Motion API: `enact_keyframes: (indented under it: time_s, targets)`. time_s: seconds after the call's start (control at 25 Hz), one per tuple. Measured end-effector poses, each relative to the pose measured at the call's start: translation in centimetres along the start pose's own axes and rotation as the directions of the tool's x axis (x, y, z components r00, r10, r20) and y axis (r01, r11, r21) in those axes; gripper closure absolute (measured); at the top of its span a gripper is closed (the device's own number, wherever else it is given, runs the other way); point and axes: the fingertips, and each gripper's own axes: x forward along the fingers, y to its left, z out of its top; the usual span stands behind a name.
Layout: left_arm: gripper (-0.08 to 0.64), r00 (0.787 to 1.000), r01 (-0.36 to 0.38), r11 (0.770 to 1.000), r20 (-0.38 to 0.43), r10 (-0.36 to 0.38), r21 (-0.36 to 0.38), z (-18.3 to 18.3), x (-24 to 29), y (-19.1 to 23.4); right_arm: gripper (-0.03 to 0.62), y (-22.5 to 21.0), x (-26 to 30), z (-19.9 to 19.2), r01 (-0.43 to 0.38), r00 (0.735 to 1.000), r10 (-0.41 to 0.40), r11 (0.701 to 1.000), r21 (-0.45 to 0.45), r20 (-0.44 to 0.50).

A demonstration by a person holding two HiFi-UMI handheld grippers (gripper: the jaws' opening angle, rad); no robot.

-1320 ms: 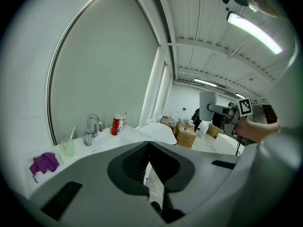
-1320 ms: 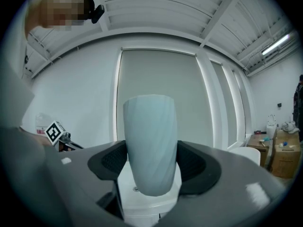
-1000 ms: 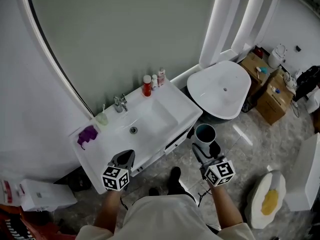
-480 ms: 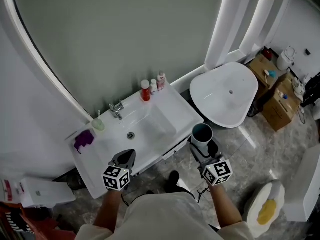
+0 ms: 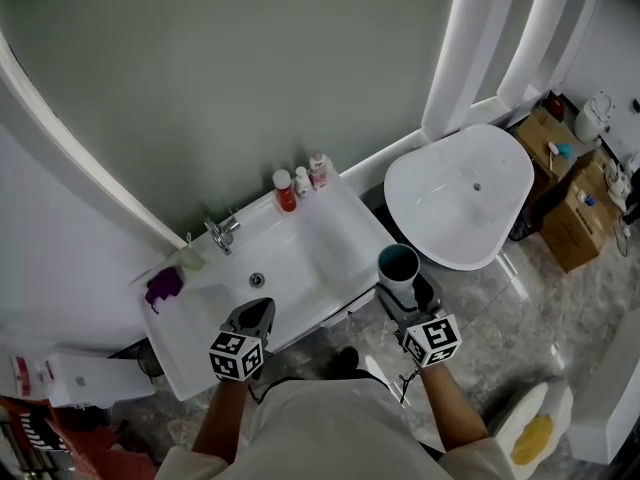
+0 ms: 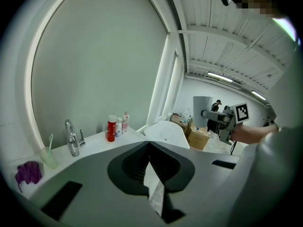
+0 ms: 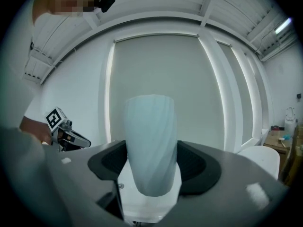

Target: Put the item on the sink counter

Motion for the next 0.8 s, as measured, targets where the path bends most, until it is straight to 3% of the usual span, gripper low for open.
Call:
enact_keyframes:
  time_s: [0.36,0.6,0.8]
  targets:
    - [0.552,0.999,-0.036,0.999,-0.014,0.035,-0.036,0.9,3.8,-0.9,0.253,-3.0,4.0,-1.7,-0.075,0.996,0.073,0.997,-0.021,-0.056]
    - [0.552,0.998,-0.056,0.997,-0.033,0.054,-0.058,1.0,5.8,1.2,0.253,-3.8,7.6,-3.2,-0.096,0.991,0.095,0.995,-0.009,-0.095]
    - [0.552,0.998,-0.032,0.996,-0.055,0.028,-0.082,0.4,7.8,3.7,0.253,-3.4,11.3,-5.0,-0.089,0.986,0.089,0.996,0.009,-0.141]
